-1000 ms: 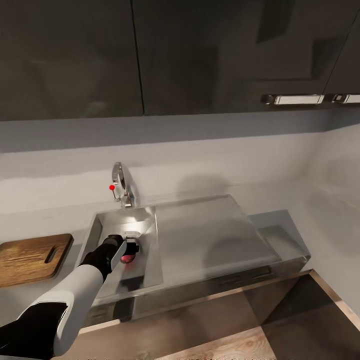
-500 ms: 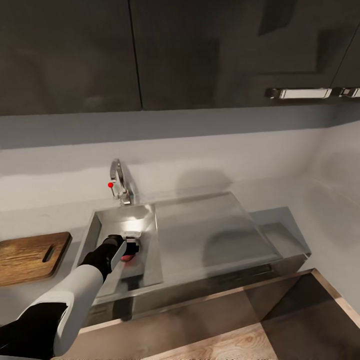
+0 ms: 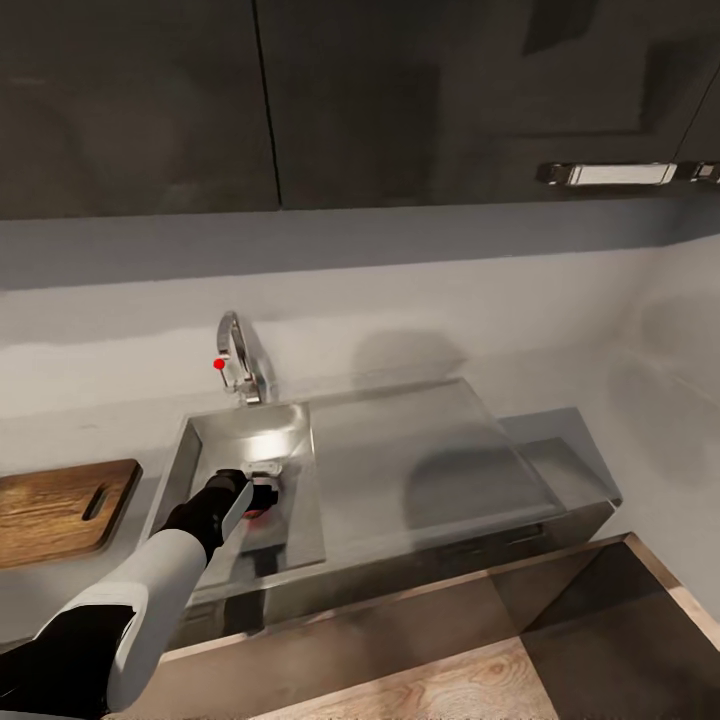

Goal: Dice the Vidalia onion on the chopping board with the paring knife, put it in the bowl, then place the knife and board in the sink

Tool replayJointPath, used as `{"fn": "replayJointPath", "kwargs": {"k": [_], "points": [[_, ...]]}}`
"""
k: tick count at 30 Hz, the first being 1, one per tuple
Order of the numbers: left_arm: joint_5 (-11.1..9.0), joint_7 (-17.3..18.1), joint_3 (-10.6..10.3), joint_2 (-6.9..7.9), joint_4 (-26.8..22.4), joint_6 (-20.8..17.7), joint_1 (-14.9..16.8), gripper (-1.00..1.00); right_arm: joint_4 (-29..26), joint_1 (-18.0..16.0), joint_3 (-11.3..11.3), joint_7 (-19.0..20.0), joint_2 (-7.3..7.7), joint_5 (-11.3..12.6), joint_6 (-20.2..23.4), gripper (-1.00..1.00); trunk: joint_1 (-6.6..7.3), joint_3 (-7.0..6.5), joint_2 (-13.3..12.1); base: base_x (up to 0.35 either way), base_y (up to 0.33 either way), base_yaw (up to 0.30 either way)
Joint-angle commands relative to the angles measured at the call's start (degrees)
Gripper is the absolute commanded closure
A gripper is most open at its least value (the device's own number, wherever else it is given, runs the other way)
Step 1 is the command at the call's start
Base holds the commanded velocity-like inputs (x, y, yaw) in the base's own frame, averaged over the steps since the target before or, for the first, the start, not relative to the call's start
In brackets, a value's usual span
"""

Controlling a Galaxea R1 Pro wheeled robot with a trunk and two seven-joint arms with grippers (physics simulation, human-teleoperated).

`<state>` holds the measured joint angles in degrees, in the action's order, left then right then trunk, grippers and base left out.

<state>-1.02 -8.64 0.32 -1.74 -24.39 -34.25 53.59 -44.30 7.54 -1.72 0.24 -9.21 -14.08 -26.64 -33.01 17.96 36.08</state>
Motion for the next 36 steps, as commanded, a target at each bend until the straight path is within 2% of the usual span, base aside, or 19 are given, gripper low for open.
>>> {"fn": "replayJointPath", "kwargs": {"k": [1, 18, 19, 26, 36], "points": [[-0.1, -0.2, 0.0, -0.02, -0.1, -0.3, 0.0, -1.00, -0.1, 0.0, 0.1, 0.0, -0.02, -0.2, -0.1, -1.00, -0.02, 0.11, 0.1, 0.000, 0.000, 0.000], [-0.1, -0.2, 0.0, -0.02, -0.1, -0.3, 0.0, -1.00, -0.1, 0.0, 0.1, 0.1, 0.07, -0.2, -0.1, -1.00, -0.02, 0.19, 0.1, 0.000, 0.000, 0.000], [-0.1, -0.2, -0.1, -0.02, -0.1, -0.3, 0.0, 1.00, -0.1, 0.0, 0.1, 0.1, 0.07, -0.2, -0.1, -1.00, -0.02, 0.19, 0.1, 0.000, 0.000, 0.000], [-0.1, -0.4, -0.1, -0.05, -0.1, 1.9, 0.0, 1.00, -0.1, 0.0, 0.2, 0.0, -0.01, -0.2, -0.2, -1.00, -0.02, 0.18, 0.1, 0.000, 0.000, 0.000], [-0.2, -0.4, -0.1, -0.02, 0.0, 2.2, 0.0, 1.00, -0.1, 0.0, 0.2, 0.0, -0.02, -0.2, -0.3, -1.00, -0.02, -0.61, 0.1, 0.000, 0.000, 0.000]]}}
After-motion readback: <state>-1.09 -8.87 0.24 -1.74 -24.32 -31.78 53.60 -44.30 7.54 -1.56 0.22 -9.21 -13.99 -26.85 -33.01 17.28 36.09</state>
